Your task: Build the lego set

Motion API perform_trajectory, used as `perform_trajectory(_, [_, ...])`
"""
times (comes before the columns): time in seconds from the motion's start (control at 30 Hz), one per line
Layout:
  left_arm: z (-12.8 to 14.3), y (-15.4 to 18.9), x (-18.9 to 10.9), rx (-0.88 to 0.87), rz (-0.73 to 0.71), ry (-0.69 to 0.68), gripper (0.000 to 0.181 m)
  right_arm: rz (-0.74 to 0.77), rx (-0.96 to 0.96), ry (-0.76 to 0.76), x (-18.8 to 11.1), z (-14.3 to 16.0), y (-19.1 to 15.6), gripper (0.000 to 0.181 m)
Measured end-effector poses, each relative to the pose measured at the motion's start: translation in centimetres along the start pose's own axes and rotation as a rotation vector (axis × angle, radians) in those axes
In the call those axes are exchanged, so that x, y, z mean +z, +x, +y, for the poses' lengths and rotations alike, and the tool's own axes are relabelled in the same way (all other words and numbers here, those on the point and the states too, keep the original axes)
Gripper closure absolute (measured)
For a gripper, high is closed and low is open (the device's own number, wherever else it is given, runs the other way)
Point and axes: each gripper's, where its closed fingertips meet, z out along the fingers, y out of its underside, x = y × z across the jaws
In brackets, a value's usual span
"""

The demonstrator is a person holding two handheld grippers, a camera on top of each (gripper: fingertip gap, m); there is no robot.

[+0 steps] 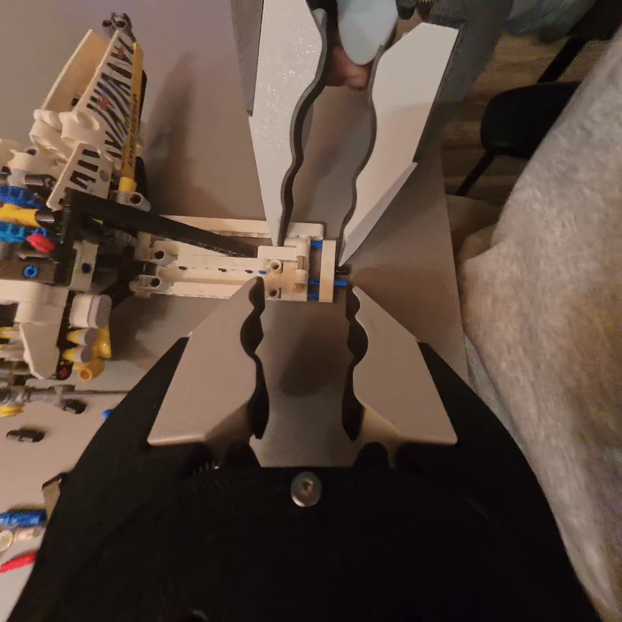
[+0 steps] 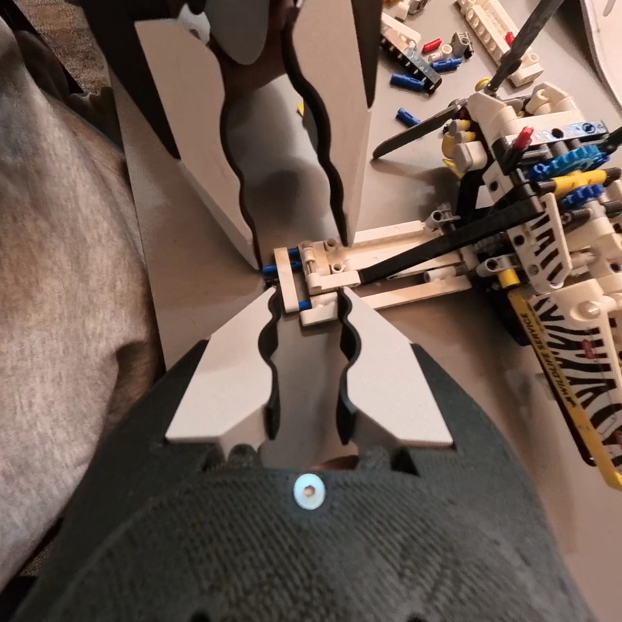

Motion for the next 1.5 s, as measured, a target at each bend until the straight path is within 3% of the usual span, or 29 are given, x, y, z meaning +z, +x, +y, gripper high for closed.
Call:
perform_trajectory(0.2, [0.04,0.58,0.02,0.004,0.096,-0.007,0.145,-0.02,0.009,0.004,-0.01,-0.08,-0.09,0.149])
perform_trajectory(0.53, [0.02,0.35,-0.11,-0.04,0.126,-0.008,0.153,-0.046,0.007,0.008,-0.03,-0.14,-0.18,0.149])
perform_trajectory(1.5, [-0.29,0.49,-0.32,-0.102,0.14,0.002,0.153,-0.069,-0.034,-0.003,-0.29,-0.09,-0.19,0.146])
